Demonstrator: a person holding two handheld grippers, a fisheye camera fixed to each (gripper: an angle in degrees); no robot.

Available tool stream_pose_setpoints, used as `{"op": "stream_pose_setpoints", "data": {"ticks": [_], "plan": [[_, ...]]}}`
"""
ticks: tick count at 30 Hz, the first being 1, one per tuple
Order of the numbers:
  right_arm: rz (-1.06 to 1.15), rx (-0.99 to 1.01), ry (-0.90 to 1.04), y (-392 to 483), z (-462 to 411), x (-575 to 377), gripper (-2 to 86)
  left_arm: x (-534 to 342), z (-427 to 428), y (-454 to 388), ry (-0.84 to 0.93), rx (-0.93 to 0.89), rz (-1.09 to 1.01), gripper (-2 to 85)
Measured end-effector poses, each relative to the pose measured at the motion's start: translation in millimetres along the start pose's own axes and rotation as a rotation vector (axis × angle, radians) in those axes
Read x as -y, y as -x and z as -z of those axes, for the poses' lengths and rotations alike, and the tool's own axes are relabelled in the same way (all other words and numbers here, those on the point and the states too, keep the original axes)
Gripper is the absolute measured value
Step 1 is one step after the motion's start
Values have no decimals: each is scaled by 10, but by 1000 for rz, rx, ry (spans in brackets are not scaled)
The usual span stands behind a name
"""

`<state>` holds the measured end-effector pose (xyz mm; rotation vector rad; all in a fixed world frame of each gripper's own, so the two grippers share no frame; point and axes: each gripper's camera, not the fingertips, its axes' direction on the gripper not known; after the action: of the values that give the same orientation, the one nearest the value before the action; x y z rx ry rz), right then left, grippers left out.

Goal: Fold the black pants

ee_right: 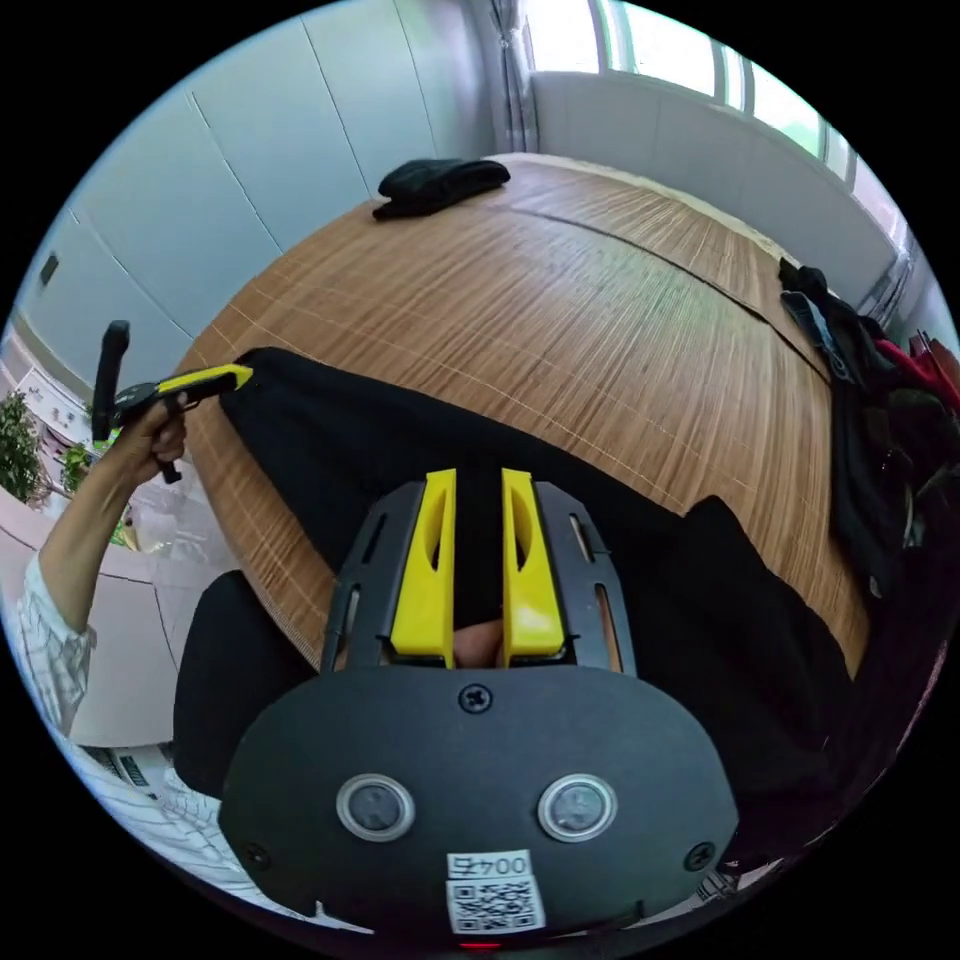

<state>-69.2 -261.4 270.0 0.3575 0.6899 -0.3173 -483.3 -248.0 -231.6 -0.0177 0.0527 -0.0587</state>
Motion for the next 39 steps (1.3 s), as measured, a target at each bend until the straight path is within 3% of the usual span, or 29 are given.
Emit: {"op": "stream_pose_setpoints", "data": {"ticks": [2, 4, 5, 8, 12, 18, 20, 24, 30, 33, 39], "plan": [[36, 49, 30, 51, -13, -338, 79, -40, -94, 62, -8, -8, 52, 4], [88, 42, 158, 120, -296, -574, 79, -63, -406, 90, 129, 103, 79, 3], [95, 4, 58, 114, -260, -739, 78, -118, -555, 87, 151, 137, 59, 4], [76, 44, 69, -56, -29, -877, 79, -168, -647, 158, 103, 79, 129, 6], [8, 68, -84, -403, 572, -1313, 81, -240, -590, 124, 64, 21, 130, 6], [-427, 1, -241, -1636, 1571, -2755, 96, -693, -323, -396, -40, -133, 44, 9], [-621, -199, -362, -2060, 2096, -3468, 101, -898, -363, -811, -20, -227, -26, 15], [-773, -501, -452, -2474, 2612, -4255, 108, -1179, -436, -1641, 2, -346, -199, 40], [-885, -327, -299, -3293, 2544, -4685, 127, -1461, -544, -3164, 57, -413, -562, 96], [-845, -165, -249, -3675, 2543, -4682, 50, -1492, -531, -3886, 66, -454, -737, 114], [-487, -63, -240, -3700, 3176, -4583, -4, -1475, -531, -5199, 47, -385, -1066, 129]]}}
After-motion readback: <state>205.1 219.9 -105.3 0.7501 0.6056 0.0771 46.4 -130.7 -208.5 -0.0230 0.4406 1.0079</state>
